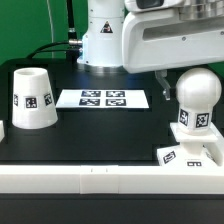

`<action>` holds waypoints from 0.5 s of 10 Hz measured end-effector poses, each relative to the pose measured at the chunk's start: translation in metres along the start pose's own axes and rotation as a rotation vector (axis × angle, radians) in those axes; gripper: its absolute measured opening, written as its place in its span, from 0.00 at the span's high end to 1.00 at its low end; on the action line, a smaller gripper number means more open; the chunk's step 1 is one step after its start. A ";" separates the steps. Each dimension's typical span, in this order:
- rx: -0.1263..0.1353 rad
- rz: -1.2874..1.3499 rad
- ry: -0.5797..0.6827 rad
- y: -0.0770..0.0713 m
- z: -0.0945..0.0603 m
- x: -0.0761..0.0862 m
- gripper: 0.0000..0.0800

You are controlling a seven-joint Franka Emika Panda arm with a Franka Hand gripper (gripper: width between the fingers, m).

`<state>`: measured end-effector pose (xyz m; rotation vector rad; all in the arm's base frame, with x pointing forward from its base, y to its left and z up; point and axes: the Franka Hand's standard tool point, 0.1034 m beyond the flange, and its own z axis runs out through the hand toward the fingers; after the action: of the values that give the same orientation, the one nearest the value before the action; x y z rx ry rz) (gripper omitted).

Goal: Assemble lamp

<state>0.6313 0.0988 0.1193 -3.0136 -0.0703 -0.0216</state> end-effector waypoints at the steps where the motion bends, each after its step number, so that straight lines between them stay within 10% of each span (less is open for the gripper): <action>1: -0.001 -0.065 -0.001 0.001 0.001 0.000 0.13; 5: -0.004 -0.339 -0.004 0.004 0.002 -0.001 0.13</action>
Offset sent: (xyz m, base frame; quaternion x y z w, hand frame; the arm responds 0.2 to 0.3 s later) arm 0.0000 0.0000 0.0000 0.0000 0.0000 -0.1296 0.9916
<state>0.6309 0.0952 0.1165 -2.9667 -0.5797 -0.0477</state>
